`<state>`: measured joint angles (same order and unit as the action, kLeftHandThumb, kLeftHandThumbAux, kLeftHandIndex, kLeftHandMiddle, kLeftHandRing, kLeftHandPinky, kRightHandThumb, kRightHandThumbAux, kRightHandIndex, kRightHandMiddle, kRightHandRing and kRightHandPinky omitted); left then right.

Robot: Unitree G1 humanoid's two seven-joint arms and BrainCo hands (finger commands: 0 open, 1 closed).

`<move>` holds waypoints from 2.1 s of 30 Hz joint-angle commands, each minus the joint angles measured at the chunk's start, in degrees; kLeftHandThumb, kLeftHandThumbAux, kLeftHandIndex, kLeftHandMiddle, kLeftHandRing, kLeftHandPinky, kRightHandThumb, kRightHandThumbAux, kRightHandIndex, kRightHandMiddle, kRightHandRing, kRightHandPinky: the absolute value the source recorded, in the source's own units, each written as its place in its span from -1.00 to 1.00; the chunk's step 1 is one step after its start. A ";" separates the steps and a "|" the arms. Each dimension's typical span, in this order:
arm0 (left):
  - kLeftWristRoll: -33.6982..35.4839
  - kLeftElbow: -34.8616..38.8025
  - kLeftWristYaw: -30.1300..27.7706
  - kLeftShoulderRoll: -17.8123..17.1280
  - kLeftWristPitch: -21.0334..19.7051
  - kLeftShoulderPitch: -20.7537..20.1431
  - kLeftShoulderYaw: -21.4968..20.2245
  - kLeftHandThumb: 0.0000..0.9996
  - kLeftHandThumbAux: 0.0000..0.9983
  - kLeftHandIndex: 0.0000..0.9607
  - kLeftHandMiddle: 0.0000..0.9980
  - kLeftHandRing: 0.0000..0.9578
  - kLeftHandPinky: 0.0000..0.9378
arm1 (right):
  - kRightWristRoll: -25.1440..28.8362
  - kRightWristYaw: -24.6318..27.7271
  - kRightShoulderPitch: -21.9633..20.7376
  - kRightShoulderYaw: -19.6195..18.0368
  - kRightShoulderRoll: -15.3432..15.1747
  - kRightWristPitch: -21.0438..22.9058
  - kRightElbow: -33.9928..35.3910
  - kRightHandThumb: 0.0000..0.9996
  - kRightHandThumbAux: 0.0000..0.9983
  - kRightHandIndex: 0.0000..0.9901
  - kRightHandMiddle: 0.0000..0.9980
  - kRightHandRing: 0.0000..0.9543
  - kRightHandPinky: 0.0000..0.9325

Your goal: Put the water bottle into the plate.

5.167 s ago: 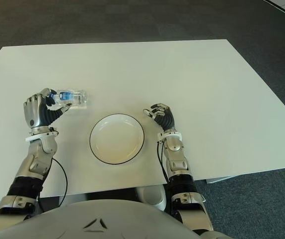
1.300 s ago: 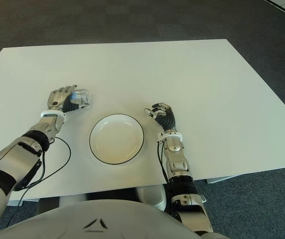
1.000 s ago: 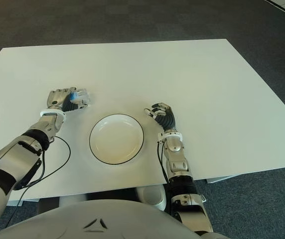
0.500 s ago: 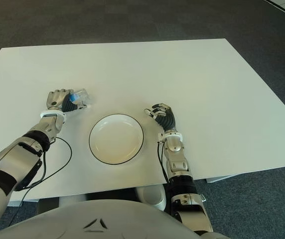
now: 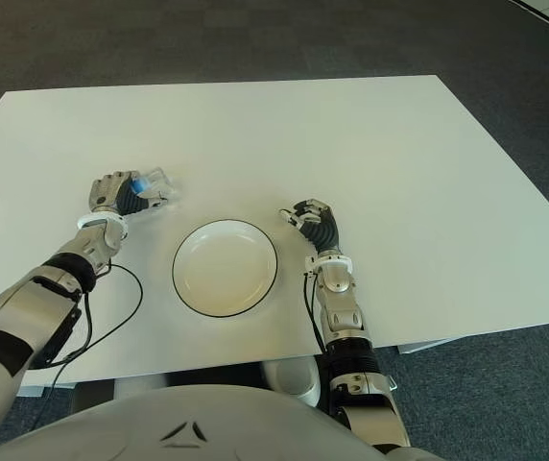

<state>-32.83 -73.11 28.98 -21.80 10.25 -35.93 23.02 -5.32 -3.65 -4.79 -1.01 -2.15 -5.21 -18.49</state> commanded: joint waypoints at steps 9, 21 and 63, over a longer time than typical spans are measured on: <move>20.45 0.98 -17.78 3.80 7.82 3.80 -17.82 0.71 0.34 -0.17 0.07 0.83 0.81 | 1.62 -0.47 0.06 -1.01 1.22 -4.71 -2.24 0.69 0.38 -0.16 0.21 0.81 0.85; 36.27 2.55 -35.03 5.64 8.55 3.10 -31.76 0.71 0.34 -0.17 0.06 0.82 0.76 | 1.52 -1.52 -0.11 -1.50 1.58 -6.48 -3.55 0.69 0.38 -0.16 0.20 0.82 0.85; 21.87 54.47 -35.37 11.85 18.08 16.48 -25.50 0.70 0.34 -0.17 0.07 0.83 0.73 | 1.32 -0.57 -0.19 -1.11 1.01 -7.15 -4.02 0.69 0.37 -0.13 0.10 0.81 0.84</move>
<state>-6.15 -23.86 -9.77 -10.34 28.45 -21.36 -4.65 -4.39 -4.44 -5.13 -2.26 -1.12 -12.00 -22.05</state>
